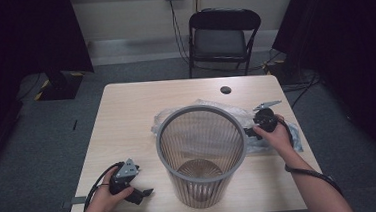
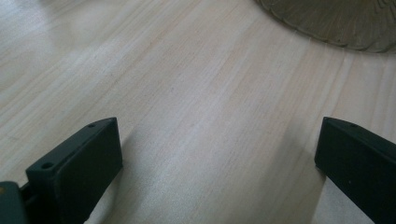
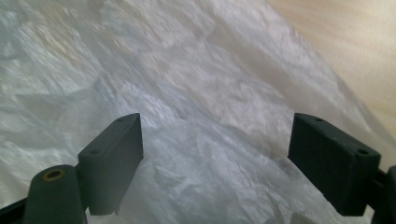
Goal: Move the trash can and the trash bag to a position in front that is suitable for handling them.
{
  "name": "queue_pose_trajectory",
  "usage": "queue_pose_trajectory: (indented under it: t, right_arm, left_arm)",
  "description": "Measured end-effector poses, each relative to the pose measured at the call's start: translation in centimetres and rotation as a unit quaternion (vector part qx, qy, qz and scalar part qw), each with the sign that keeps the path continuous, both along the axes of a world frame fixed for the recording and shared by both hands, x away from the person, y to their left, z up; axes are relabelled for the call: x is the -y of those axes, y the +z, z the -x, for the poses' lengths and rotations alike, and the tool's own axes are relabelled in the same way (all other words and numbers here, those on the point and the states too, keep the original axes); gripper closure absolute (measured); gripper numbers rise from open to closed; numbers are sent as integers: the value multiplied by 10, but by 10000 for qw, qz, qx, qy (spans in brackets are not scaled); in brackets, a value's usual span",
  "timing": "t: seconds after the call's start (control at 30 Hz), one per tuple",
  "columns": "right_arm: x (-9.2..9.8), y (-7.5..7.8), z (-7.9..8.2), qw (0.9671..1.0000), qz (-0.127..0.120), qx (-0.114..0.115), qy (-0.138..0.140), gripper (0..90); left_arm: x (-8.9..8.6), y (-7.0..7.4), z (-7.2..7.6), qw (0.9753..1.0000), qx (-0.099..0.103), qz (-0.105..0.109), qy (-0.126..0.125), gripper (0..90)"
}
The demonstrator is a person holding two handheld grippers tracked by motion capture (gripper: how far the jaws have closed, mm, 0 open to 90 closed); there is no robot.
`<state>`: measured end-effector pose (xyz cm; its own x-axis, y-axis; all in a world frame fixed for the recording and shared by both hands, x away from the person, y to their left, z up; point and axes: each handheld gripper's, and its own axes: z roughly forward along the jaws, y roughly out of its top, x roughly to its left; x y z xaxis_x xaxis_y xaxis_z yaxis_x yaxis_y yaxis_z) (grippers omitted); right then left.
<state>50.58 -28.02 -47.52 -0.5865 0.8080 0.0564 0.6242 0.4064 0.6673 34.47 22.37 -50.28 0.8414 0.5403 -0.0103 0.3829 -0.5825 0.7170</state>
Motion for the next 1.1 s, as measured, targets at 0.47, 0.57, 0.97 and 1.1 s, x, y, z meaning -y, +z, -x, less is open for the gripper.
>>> queue_pose_trajectory:
  t: [0.47, 0.57, 0.97, 1.1]
  right_arm:
    - [45, -12, 47, 9988, 88, -72, -476, 181]
    - [51, -12, 57, 9988, 82, -65, -488, 180]
    - [51, 5, 89, 9997, -93, -91, -219, 182]
    - [15, 6, 75, 9992, -322, 79, 212, 165]
  left_arm:
    - [-1, 0, 4, 9999, 6, -34, 115, 0]
    - [-1, 0, 4, 9999, 12, -37, 115, 0]
    - [-1, 0, 3, 9999, 1, -42, 104, 0]
    - [-2, 0, 3, 10000, 4, -26, 61, 0]
